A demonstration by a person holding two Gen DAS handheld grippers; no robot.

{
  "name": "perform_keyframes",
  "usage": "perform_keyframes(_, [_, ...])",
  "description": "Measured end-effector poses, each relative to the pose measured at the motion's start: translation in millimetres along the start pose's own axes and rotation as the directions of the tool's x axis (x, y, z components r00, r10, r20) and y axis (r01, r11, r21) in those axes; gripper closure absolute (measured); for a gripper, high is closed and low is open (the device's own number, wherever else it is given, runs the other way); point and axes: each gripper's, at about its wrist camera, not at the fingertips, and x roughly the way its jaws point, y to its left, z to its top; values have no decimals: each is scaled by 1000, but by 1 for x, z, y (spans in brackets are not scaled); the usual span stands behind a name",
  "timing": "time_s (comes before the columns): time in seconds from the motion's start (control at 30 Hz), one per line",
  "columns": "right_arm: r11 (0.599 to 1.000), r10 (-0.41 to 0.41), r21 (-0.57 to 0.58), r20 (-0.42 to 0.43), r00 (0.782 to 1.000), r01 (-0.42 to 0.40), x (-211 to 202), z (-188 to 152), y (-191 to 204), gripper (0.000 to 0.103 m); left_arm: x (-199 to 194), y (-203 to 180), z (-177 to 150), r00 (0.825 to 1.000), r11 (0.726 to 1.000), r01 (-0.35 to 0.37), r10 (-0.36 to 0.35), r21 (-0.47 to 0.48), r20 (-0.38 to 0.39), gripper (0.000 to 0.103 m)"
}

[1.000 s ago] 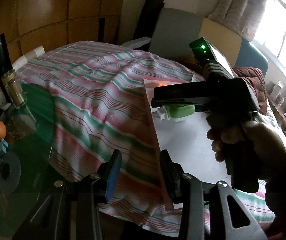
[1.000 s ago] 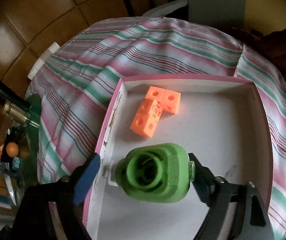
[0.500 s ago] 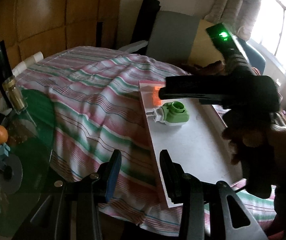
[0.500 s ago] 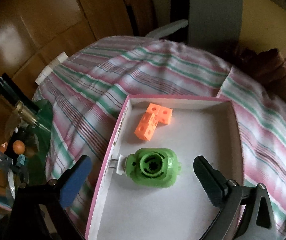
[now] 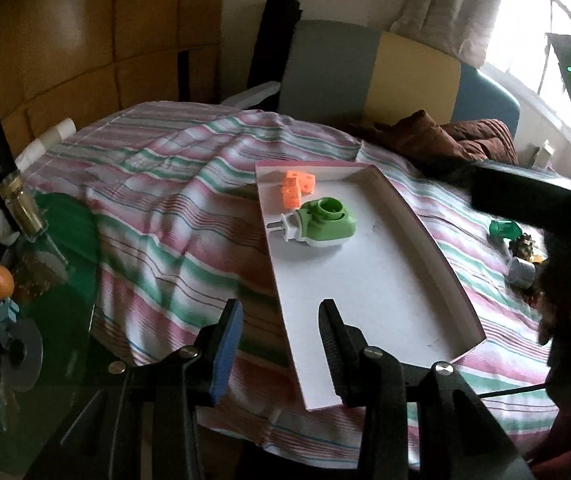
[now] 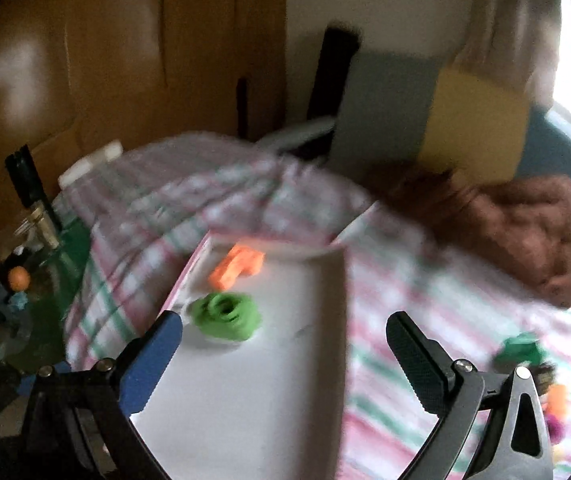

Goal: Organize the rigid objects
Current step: 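Move both tools back to the toys and grasp the black cup with the left tool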

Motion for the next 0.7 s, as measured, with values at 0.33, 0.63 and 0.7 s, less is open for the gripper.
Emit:
perform_keyframes(0.33, [986, -94, 141, 51, 994, 86, -42, -29, -60, 0, -7, -21, 5, 999, 997, -23, 21, 67, 29, 63])
perform_keyframes(0.63, [917, -292, 301, 60, 955, 261, -80, -53, -148, 0, -10, -44, 11, 998, 993, 15, -21, 117, 53, 63])
perform_keyframes(0.7, [874, -329, 393, 44, 943, 287, -92, -62, -184, 0, -10, -48, 14, 998, 993, 31, -37, 117, 54, 63])
